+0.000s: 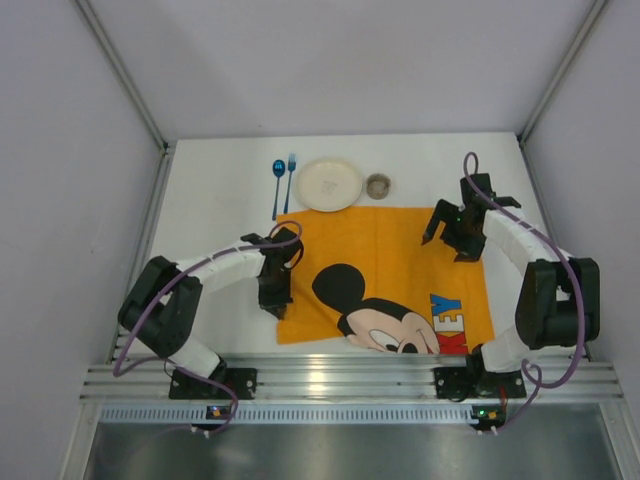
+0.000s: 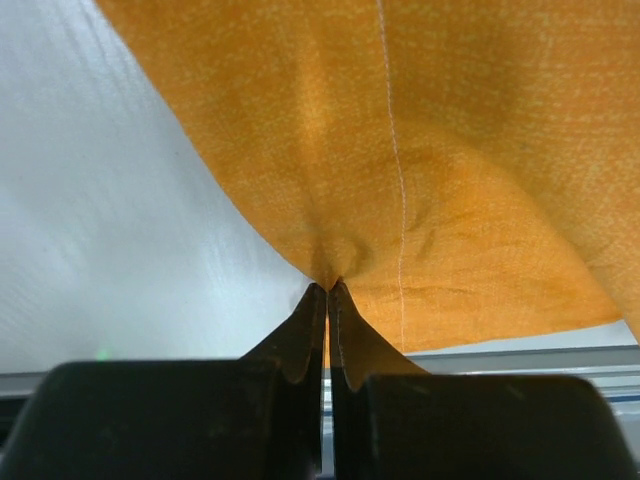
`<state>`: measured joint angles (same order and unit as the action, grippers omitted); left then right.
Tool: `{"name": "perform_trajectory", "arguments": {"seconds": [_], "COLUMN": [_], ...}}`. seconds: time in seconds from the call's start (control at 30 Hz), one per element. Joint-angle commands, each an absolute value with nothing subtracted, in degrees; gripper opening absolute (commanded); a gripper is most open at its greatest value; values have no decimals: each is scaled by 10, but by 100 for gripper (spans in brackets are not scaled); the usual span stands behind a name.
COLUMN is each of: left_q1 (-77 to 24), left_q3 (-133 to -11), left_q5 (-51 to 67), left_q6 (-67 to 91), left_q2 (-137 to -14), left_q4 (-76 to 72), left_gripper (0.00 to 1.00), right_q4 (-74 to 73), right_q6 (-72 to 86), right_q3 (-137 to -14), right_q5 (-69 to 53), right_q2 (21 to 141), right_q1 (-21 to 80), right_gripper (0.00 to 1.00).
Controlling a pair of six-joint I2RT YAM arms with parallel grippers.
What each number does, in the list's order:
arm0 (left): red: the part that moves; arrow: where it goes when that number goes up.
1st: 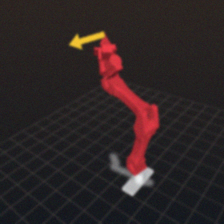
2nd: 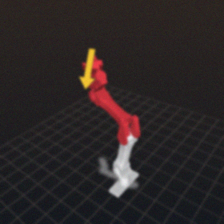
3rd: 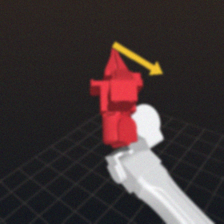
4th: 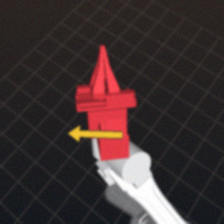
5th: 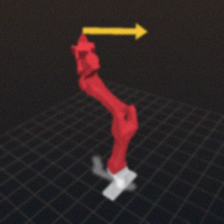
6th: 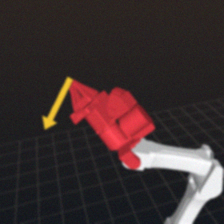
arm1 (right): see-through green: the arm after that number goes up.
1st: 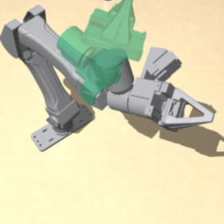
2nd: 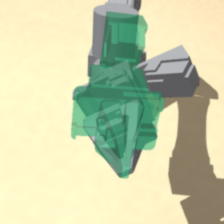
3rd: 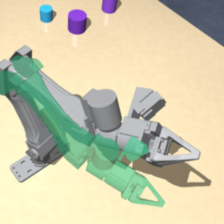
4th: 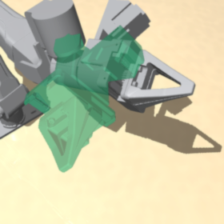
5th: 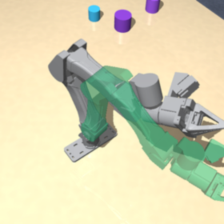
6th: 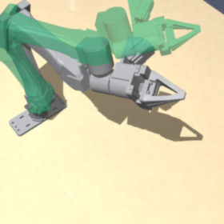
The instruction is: Set the dinner table for one person
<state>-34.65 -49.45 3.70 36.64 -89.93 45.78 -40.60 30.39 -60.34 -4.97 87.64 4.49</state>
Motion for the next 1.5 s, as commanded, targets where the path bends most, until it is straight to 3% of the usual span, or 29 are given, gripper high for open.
{"name": "perform_trajectory", "arguments": {"seconds": [0.0,0.3,0.4,0.57,0.6,0.63,0.77,0.97,1.07,1.13,1.17,1.23,1.47], "left_q1": [-349,-348,-349,-349,-349,-349,-348,-310,-239,-160,-138,-92,-74], "left_q3": [-535,-585,-570,-566,-576,-603,-715,-967,-1061,-1149,-1177,-1235,-1259], "left_q5": [16,-54,-43,-32,-34,-37,-101,-225,-194,-101,-65,-3,17], "left_q6": [383,385,384,390,392,393,380,309,278,291,294,305,276], "left_q2": [-890,-819,-806,-796,-795,-796,-823,-978,-1063,-1153,-1184,-1259,-1334], "left_q4": [525,683,697,716,730,737,743,717,659,654,647,629,471], "left_gripper": [0,0,5,41,93,99,99,99,99,98,87,81,77], "right_q4": [-388,-368,-360,-346,-345,-345,-349,-389,-413,-418,-413,-403,-396], "right_q6": [292,295,295,298,298,298,284,231,213,217,218,232,257], "right_q3": [-598,-584,-584,-601,-605,-613,-641,-712,-745,-755,-755,-752,-761], "right_q5": [-49,-60,-63,-71,-76,-78,-82,-29,-18,-4,-4,-18,-133], "right_q2": [872,872,888,915,918,924,938,927,921,917,915,923,968], "right_q1": [29,25,25,24,25,25,26,45,57,58,59,57,52], "right_gripper": [100,100,100,100,100,100,100,100,100,100,100,100,100]}}
